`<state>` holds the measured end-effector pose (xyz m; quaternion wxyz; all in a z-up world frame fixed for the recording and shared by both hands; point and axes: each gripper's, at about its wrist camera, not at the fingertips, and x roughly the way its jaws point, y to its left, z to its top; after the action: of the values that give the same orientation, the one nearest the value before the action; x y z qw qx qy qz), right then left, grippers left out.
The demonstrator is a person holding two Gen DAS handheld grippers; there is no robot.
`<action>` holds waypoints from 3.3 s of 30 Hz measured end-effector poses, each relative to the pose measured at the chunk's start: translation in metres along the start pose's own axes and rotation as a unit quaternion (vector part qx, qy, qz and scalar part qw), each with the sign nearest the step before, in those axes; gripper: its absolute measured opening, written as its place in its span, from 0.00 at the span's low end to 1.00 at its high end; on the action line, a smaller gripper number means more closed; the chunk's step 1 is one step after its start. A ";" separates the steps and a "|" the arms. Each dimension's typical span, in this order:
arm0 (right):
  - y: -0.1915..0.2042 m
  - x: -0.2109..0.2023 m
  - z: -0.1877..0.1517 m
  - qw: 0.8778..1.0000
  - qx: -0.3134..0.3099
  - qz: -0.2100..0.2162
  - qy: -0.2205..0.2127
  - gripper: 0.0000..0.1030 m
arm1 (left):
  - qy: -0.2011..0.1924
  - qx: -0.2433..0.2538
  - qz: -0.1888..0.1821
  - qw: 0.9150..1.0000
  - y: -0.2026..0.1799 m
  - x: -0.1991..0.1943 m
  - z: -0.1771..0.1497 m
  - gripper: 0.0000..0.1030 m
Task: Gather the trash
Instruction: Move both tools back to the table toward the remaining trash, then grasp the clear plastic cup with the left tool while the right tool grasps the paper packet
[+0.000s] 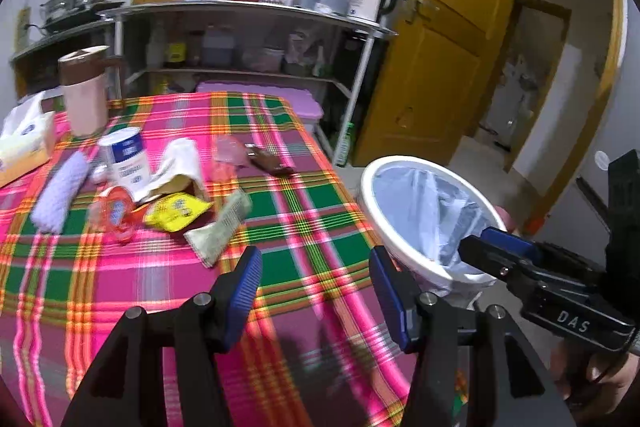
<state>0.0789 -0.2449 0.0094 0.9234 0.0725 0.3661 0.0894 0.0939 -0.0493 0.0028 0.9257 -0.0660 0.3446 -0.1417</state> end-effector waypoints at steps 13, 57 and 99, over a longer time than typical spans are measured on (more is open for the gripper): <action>0.035 0.024 -0.002 0.999 -0.020 0.039 0.030 0.47 | 0.004 -0.031 0.050 0.998 0.043 -0.009 -0.014 0.54; 0.094 0.157 0.036 0.993 -0.015 0.054 0.107 0.25 | 0.029 -0.125 0.094 0.987 0.175 0.045 0.023 0.65; 0.115 0.163 0.035 0.991 -0.038 0.034 0.120 0.27 | 0.024 -0.129 0.079 0.988 0.171 0.016 0.001 0.41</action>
<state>0.2074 -0.0996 -0.0506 0.8713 0.0383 0.4679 0.1430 0.1431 0.1086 -0.0441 0.9090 -0.1539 0.3865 -0.0241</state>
